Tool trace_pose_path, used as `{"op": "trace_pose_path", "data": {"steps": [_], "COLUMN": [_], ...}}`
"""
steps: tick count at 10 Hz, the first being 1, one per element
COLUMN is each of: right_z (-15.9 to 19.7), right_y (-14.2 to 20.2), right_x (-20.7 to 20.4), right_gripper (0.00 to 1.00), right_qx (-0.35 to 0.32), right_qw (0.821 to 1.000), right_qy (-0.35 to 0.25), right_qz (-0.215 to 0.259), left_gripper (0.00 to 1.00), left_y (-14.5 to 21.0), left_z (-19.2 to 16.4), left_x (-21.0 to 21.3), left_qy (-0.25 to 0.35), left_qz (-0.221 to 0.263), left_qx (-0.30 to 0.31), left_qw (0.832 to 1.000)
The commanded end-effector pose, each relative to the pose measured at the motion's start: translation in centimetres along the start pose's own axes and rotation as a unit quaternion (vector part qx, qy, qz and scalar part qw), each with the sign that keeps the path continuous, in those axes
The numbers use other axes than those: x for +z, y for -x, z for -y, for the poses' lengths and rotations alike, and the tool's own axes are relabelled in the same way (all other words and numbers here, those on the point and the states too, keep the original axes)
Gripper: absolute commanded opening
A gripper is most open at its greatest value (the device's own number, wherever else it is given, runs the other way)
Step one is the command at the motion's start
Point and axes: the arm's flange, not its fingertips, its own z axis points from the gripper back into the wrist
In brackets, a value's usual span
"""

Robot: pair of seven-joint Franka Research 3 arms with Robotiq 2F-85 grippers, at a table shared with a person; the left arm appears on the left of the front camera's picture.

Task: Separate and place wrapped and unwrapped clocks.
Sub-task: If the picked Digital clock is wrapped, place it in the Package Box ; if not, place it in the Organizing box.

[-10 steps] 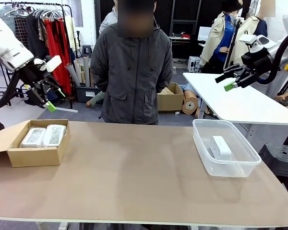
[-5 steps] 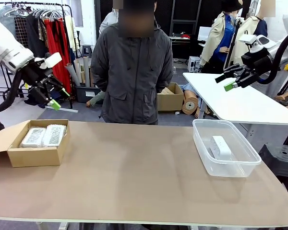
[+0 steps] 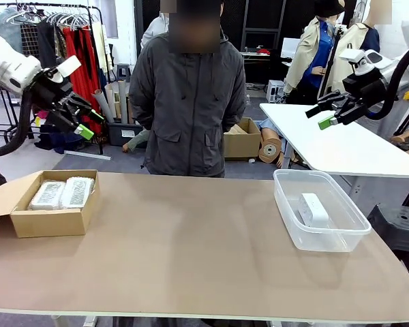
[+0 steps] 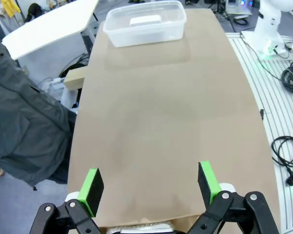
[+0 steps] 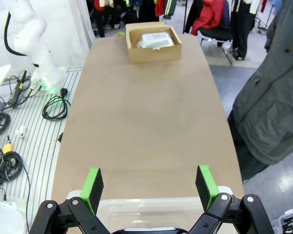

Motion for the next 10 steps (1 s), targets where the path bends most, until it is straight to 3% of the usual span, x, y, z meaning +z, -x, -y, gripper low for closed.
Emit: {"op": "trace_pose_path", "data": {"steps": [1, 10], "right_z": [-0.05, -0.05], "right_y": [-0.2, -0.2], "right_x": [0.15, 0.15], "right_gripper": [1.0, 1.0], "right_qx": [0.002, 0.002], "right_qw": [1.0, 1.0], "right_qy": [-0.002, -0.002], "right_qz": [0.001, 0.001], "left_gripper": [1.0, 1.0], "left_y": [0.17, 0.08], "left_z": [0.15, -0.13], "left_x": [-0.3, 0.3], "left_qy": [-0.028, -0.043], "left_qz": [0.007, 0.04], "left_qx": [-0.02, 0.017], "left_qw": [0.999, 0.998]}}
